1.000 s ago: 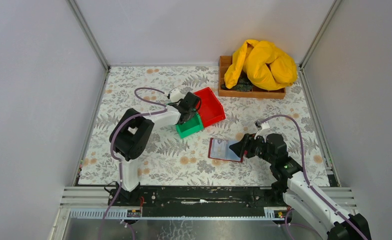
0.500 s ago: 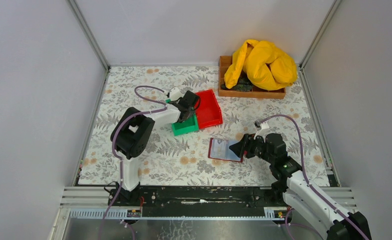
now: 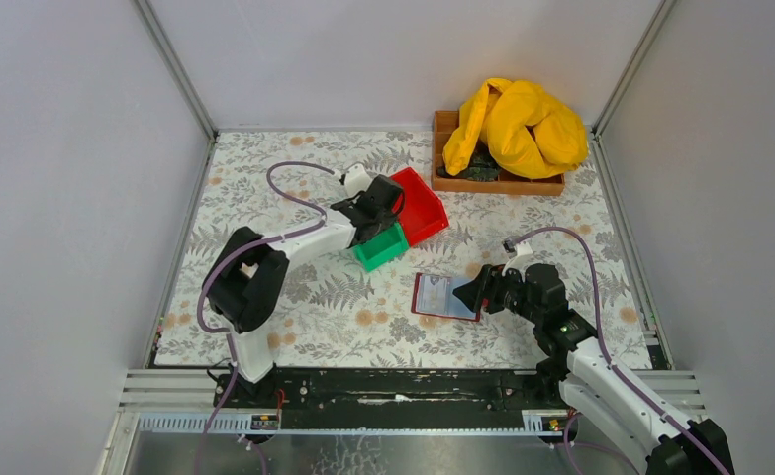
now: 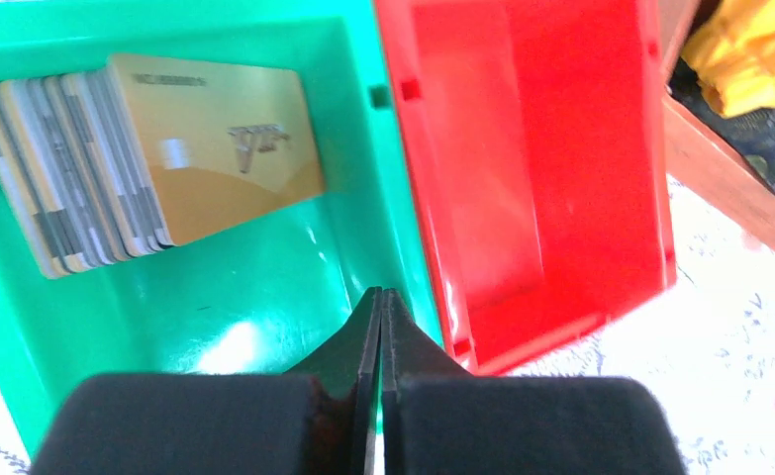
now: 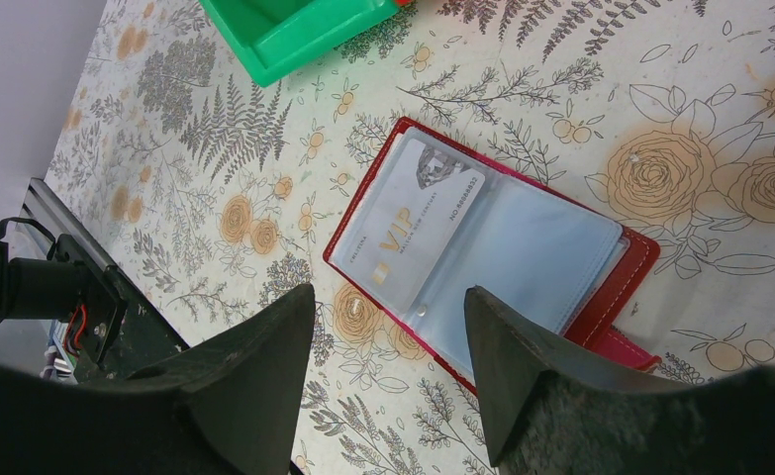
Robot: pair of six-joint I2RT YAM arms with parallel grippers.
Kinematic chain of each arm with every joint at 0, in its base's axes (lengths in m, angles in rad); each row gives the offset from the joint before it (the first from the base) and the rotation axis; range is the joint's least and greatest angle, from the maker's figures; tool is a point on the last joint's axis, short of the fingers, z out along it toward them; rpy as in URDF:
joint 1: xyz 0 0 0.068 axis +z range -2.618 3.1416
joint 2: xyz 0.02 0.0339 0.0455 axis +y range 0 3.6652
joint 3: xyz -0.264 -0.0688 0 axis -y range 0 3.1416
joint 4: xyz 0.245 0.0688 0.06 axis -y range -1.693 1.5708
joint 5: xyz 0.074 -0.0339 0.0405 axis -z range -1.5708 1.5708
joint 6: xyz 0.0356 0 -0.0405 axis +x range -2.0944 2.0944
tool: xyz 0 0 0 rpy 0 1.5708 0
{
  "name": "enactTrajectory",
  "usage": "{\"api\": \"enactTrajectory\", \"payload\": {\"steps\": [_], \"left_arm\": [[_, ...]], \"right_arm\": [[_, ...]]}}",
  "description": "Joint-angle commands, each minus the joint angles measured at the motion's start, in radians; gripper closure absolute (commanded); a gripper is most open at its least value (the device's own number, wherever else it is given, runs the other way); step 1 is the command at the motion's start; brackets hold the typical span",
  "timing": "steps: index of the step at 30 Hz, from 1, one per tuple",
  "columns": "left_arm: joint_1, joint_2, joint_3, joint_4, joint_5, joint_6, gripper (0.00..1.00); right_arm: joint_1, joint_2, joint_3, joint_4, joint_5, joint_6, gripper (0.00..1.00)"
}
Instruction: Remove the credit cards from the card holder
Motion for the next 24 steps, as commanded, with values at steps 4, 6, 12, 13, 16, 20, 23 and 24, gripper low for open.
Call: {"api": "enactTrajectory", "payload": {"steps": [4, 6, 12, 13, 16, 20, 23, 24], "left_arm": [[-0.028, -0.040, -0.045, 0.057, 0.042, 0.026, 1.00], [-0.034, -0.067, -0.069, 0.067, 0.039, 0.033, 1.00], [-0.047, -0.200, -0.154, 0.084, -0.025, 0.071, 1.00], [-0.048, -0.223, -0.170, 0.091, -0.031, 0.082, 1.00], [-0.049, -0.279, -0.204, 0.099, -0.031, 0.109, 1.00], [-0.050, -0.291, -0.244, 0.102, -0.045, 0.123, 1.00], [-0.050, -0.257, -0.244, 0.096, -0.053, 0.139, 1.00], [-0.050, -0.244, -0.237, 0.087, -0.056, 0.143, 1.00]], "right_arm": [[-0.002, -0.009, 0.014, 0.048, 0.008, -0.012, 0.36], [0.000, -0.010, 0.016, 0.047, 0.009, -0.011, 0.36], [-0.001, -0.002, 0.025, 0.032, 0.036, -0.017, 0.34], [0.000, 0.000, 0.026, 0.032, 0.036, -0.018, 0.34], [0.000, 0.006, 0.028, 0.030, 0.040, -0.021, 0.34], [-0.001, 0.008, 0.029, 0.031, 0.041, -0.024, 0.34], [-0.001, 0.011, 0.030, 0.030, 0.039, -0.022, 0.34], [-0.001, 0.008, 0.030, 0.029, 0.038, -0.022, 0.34]]}}
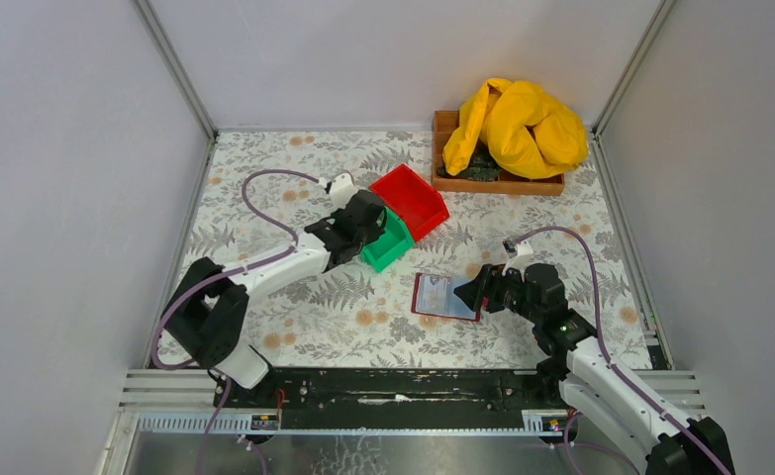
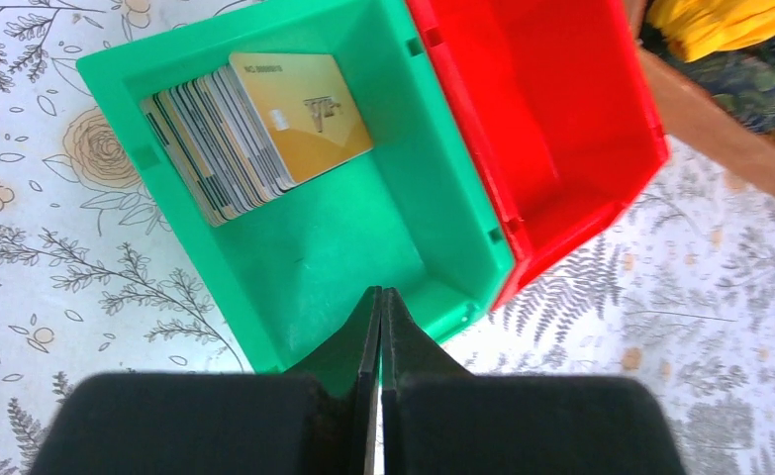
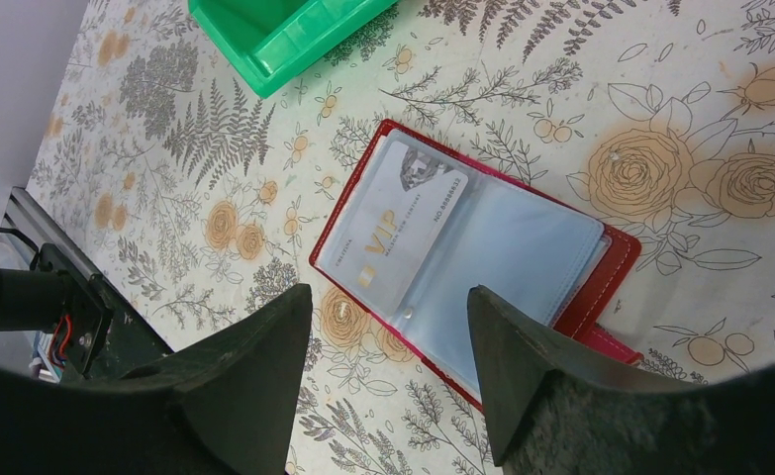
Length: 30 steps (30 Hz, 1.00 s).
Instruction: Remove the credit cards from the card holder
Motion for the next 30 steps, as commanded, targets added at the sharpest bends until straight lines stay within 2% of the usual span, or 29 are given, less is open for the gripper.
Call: {"api": "enactTrajectory", "payload": {"steps": [1, 13, 30], "left_arm": [[-0.005, 0.059, -0.001, 0.018, -0.044, 0.055, 1.00], [0.030, 0.129, 0.001, -0.003, -0.003, 0.068, 1.00], [0.089, 0.067, -0.044, -0.007, -0.001, 0.084, 1.00]], "right_arm": [[-0.001, -0.003, 0.029, 0.029, 0.008, -0.017, 0.34], [-0.001, -0.008, 0.028, 0.024, 0.017, -0.015, 0.34], [-0.001, 0.003, 0.030, 0.030, 0.015, -0.017, 0.34]]}}
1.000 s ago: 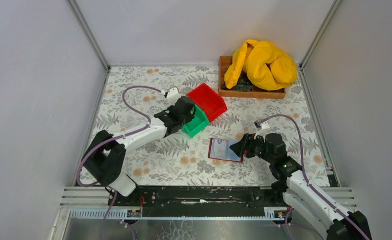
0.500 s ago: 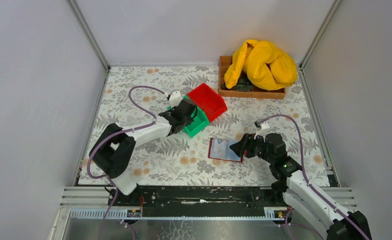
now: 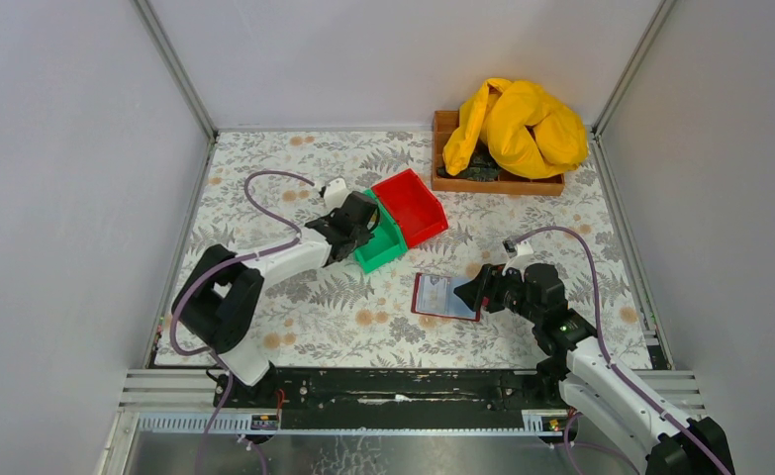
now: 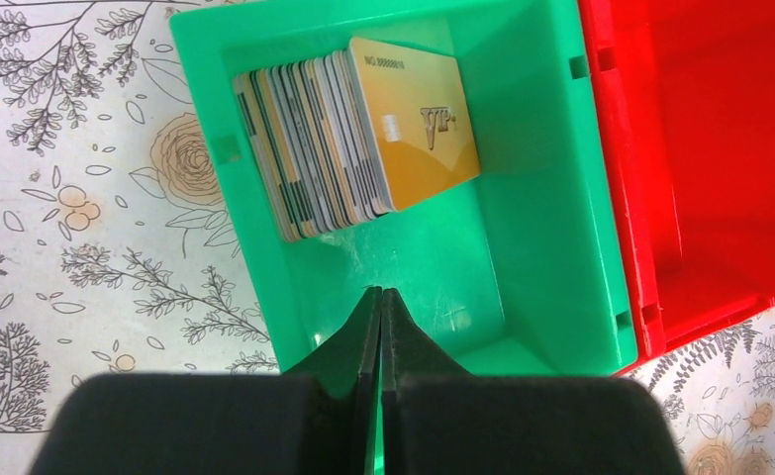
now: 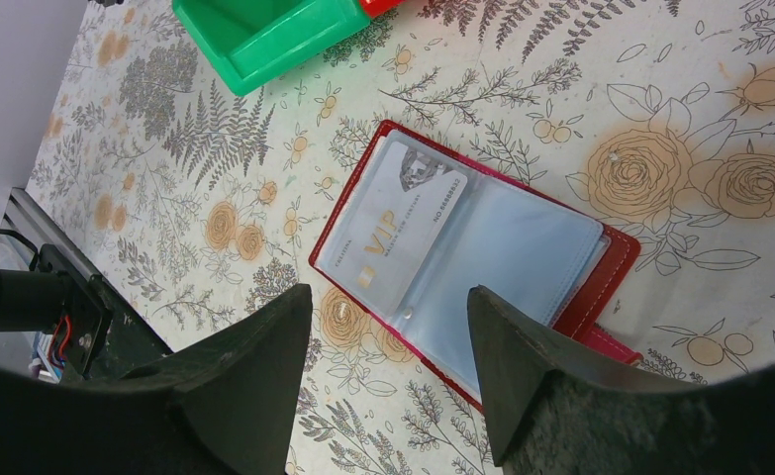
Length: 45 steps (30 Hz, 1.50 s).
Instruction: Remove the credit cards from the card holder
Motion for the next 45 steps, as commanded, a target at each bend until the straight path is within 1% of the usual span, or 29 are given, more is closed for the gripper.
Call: {"api": "enactTrajectory", "payload": {"steps": [1, 5, 7, 8, 9, 11, 13, 14, 15, 16, 19, 23, 25, 27, 33, 37, 40, 42, 45], "left_arm": [[0.008, -0.046, -0.016, -0.004, -0.012, 0.028, 1.00], [0.002, -0.106, -0.006, 0.015, -0.010, 0.041, 1.00], [-0.025, -0.151, -0.013, 0.049, -0.025, 0.064, 1.00], [-0.040, -0.173, -0.015, 0.060, -0.046, 0.074, 0.99], [-0.062, -0.195, -0.019, 0.071, -0.074, 0.087, 0.95], [-0.115, -0.246, -0.035, 0.093, -0.157, 0.122, 0.80], [-0.149, -0.303, -0.065, 0.108, -0.213, 0.133, 0.29], [-0.149, -0.332, -0.084, 0.117, -0.200, 0.134, 0.18], [-0.146, -0.358, -0.104, 0.135, -0.177, 0.140, 0.10], [-0.140, -0.379, -0.122, 0.153, -0.144, 0.151, 0.07], [-0.125, -0.421, -0.155, 0.170, -0.070, 0.166, 0.04], [-0.083, -0.451, -0.193, 0.169, -0.044, 0.117, 0.08], [-0.081, -0.460, -0.209, 0.155, -0.066, 0.078, 0.09], [-0.084, -0.475, -0.264, 0.201, -0.078, 0.059, 0.09], [-0.084, -0.487, -0.387, 0.306, -0.153, 0.092, 0.10], [-0.087, -0.488, -0.405, 0.338, -0.147, 0.095, 0.11], [-0.087, -0.490, -0.417, 0.348, -0.176, 0.103, 0.11], [-0.087, -0.494, -0.416, 0.347, -0.183, 0.110, 0.11], [-0.087, -0.497, -0.416, 0.345, -0.179, 0.110, 0.11]], "right_arm": [[-0.001, 0.004, 0.029, 0.030, 0.015, -0.017, 0.34], [-0.001, 0.014, 0.033, 0.029, 0.018, -0.022, 0.33], [-0.001, 0.025, 0.040, 0.019, 0.024, -0.028, 0.33], [-0.001, 0.032, 0.048, 0.015, 0.026, -0.035, 0.32], [-0.001, 0.042, 0.057, 0.005, 0.030, -0.036, 0.32], [0.000, 0.068, 0.087, -0.019, 0.029, -0.033, 0.31], [0.006, 0.106, 0.144, -0.055, 0.028, -0.042, 0.31], [0.018, 0.130, 0.172, -0.083, 0.055, -0.053, 0.31], [0.038, 0.159, 0.198, -0.108, 0.099, -0.069, 0.30], [0.060, 0.188, 0.226, -0.132, 0.147, -0.082, 0.30], [0.166, 0.287, 0.295, -0.175, 0.276, -0.103, 0.30], [0.310, 0.446, 0.378, -0.183, 0.421, -0.081, 0.30], [0.364, 0.523, 0.417, -0.198, 0.511, -0.070, 0.30], [0.402, 0.565, 0.451, -0.215, 0.593, -0.048, 0.30], [0.431, 0.652, 0.496, -0.214, 0.657, 0.029, 0.31], [0.472, 0.752, 0.561, -0.233, 0.699, 0.054, 0.34], [0.491, 0.814, 0.604, -0.241, 0.716, 0.087, 0.35], [0.492, 0.833, 0.602, -0.229, 0.712, 0.123, 0.38], [0.491, 0.837, 0.587, -0.208, 0.707, 0.148, 0.39]]}}
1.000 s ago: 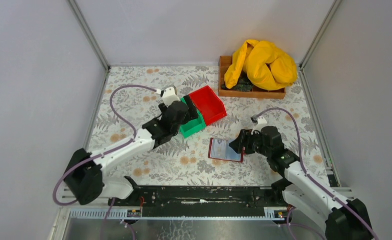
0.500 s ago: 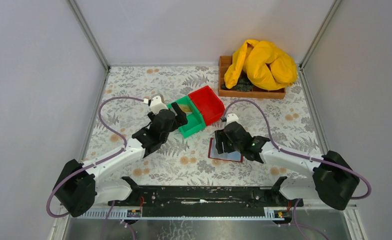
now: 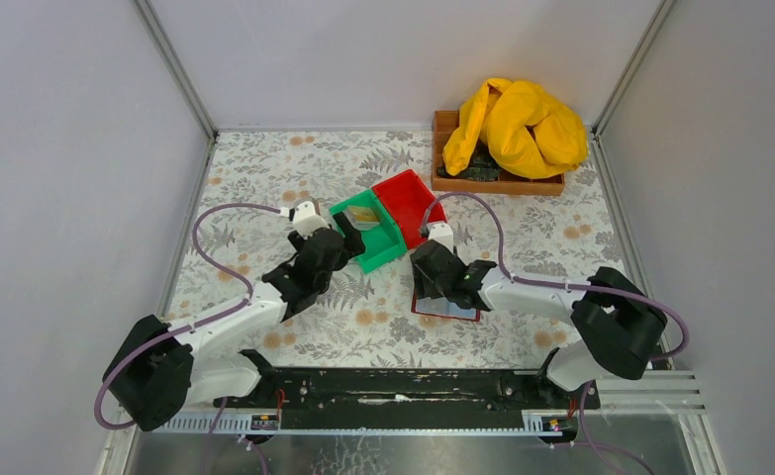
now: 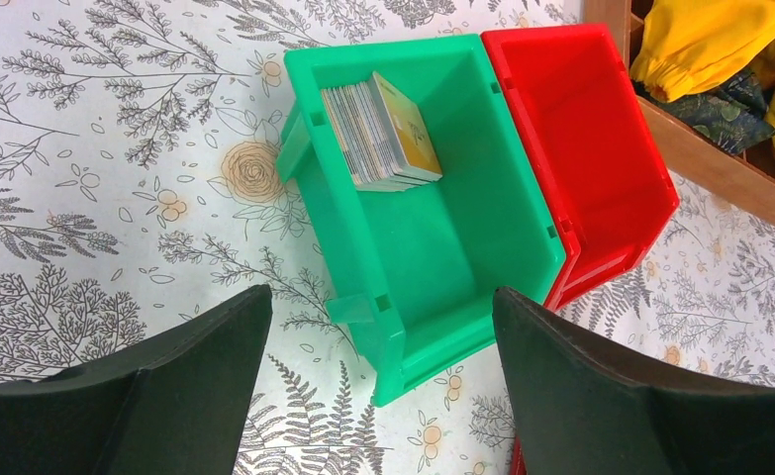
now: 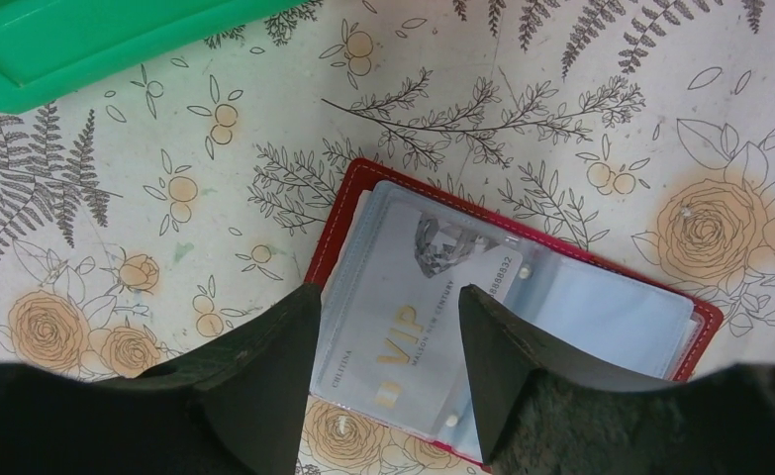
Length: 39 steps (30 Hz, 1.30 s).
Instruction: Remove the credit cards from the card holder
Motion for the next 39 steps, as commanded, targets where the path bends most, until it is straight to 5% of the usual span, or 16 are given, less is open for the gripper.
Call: {"api": "enactTrajectory", "payload": {"steps": [1, 20, 39], "left_arm": [[0.000, -0.017, -0.009, 0.073, -0.047, 0.021, 0.12], [0.000, 0.055, 0.015, 0.067, -0.039, 0.026, 0.11], [0.000, 0.072, 0.027, 0.062, -0.028, 0.038, 0.11]], "right_arm": [[0.005, 0.001, 0.018, 0.022, 0.052, 0.075, 0.40], [0.005, 0.051, -0.008, 0.009, 0.051, 0.082, 0.54], [0.006, 0.100, 0.000, -0.057, 0.068, 0.034, 0.53]]}}
